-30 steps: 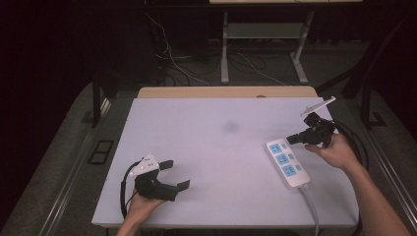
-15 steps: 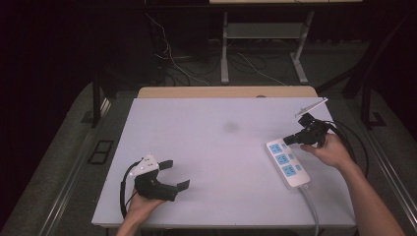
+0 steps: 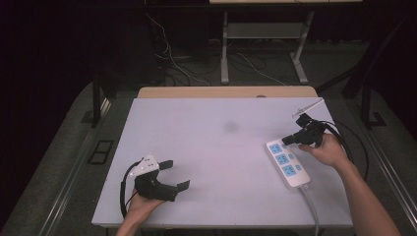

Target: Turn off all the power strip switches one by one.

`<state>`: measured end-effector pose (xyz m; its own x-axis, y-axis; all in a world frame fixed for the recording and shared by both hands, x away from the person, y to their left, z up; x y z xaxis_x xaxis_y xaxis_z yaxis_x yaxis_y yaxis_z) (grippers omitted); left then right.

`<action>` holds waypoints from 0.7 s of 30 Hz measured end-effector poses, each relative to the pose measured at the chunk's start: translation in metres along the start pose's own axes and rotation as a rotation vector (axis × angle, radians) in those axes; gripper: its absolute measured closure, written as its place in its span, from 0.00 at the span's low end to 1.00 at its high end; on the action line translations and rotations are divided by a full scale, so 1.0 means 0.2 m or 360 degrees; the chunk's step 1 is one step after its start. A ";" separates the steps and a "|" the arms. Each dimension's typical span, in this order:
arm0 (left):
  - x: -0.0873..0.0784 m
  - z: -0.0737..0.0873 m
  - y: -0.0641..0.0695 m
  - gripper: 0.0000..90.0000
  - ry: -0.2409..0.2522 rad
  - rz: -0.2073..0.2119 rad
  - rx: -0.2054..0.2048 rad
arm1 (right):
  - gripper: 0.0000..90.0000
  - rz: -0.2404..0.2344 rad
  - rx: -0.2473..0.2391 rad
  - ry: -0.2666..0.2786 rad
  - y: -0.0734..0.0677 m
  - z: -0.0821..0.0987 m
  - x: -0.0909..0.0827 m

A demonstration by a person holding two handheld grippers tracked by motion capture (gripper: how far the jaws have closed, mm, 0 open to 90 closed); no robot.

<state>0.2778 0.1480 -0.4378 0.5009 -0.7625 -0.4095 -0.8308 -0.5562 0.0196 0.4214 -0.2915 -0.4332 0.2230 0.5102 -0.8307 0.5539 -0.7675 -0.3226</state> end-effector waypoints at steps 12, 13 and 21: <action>-0.01 0.00 0.00 0.02 0.0006 -0.0006 0.0004 | 1.00 0.0059 -0.0014 -0.0032 -0.01 0.00 0.05; 0.00 0.00 0.00 0.02 0.0004 -0.0005 0.0006 | 1.00 0.0068 -0.0022 -0.0030 -0.01 0.00 0.05; 0.01 0.00 0.01 0.02 -0.0005 0.0001 0.0000 | 1.00 0.0040 -0.0020 0.0008 0.00 0.02 0.05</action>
<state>0.2775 0.1461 -0.4382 0.4995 -0.7620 -0.4122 -0.8312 -0.5556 0.0199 0.4203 -0.2880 -0.4428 0.2406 0.4928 -0.8362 0.5581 -0.7751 -0.2962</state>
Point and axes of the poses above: each handheld gripper's, and its own axes: x roughly forward along the jaws, z roughly out of its underside, y roughly to its right, the point moved 4 cm from there along x, roughly forward along the jaws, and after that the axes turned 12 degrees about x, right-handed, at the moved point
